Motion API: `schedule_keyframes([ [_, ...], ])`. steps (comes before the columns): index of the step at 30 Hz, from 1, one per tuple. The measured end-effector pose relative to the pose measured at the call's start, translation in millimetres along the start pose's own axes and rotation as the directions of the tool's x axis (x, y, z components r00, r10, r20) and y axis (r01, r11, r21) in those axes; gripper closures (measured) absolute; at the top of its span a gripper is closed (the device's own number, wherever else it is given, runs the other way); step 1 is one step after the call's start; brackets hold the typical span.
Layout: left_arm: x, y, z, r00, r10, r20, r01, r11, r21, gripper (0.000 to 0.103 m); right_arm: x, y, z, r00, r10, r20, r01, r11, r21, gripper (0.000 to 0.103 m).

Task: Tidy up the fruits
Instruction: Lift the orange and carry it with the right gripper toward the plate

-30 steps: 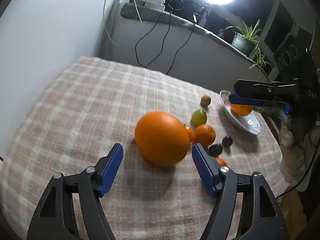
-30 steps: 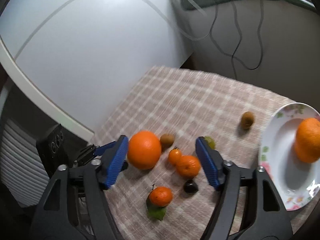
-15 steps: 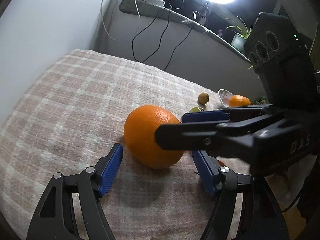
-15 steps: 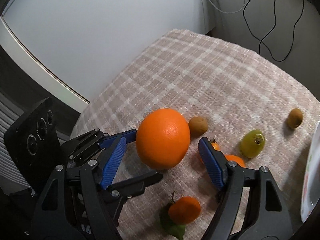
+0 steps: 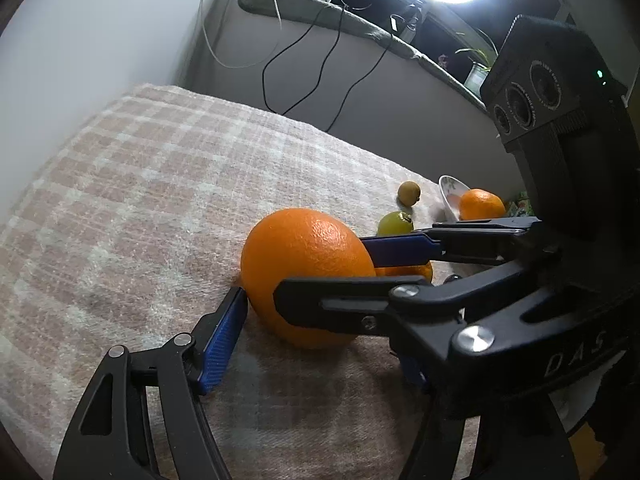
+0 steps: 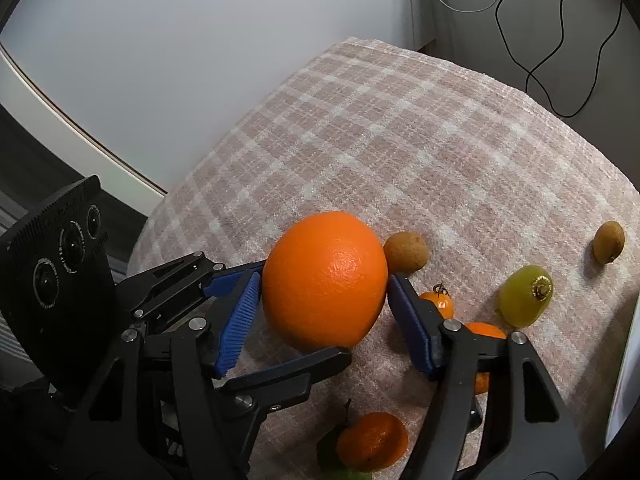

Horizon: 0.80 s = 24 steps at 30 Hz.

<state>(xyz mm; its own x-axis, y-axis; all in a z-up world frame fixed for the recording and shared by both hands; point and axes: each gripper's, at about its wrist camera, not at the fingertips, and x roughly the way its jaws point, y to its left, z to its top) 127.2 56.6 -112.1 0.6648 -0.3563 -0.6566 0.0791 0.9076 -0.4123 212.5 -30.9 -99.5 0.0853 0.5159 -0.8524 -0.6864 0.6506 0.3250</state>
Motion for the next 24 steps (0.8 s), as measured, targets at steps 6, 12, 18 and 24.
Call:
schedule_keyframes([
  [6, -10.3, -7.1, 3.2, 0.999, 0.02, 0.033, -0.021, 1.0, 0.016, 0.034, -7.6, 3.5, -6.0, 1.0, 0.011, 0.016, -0.011, 1.0, 0.005, 0.035],
  [12, -15.3, -24.4, 7.8, 0.998, 0.031, 0.059, -0.035, 0.997, 0.066, 0.034, -27.8, -1.4, -13.0, 0.998, 0.029, 0.063, -0.031, 0.999, 0.037, 0.035],
  [18, -14.9, -51.7, 17.4, 0.997, 0.019, 0.073, -0.028, 0.992, 0.126, 0.034, -57.0, -9.6, -22.2, 0.992, 0.017, 0.126, -0.026, 0.997, 0.076, 0.036],
  [24, -0.4, -96.1, 28.0, 0.997, -0.025, 0.07, 0.011, 0.98, 0.2, 0.034, -96.1, -34.4, -40.5, 0.983, -0.026, 0.181, 0.004, 0.993, 0.12, 0.036],
])
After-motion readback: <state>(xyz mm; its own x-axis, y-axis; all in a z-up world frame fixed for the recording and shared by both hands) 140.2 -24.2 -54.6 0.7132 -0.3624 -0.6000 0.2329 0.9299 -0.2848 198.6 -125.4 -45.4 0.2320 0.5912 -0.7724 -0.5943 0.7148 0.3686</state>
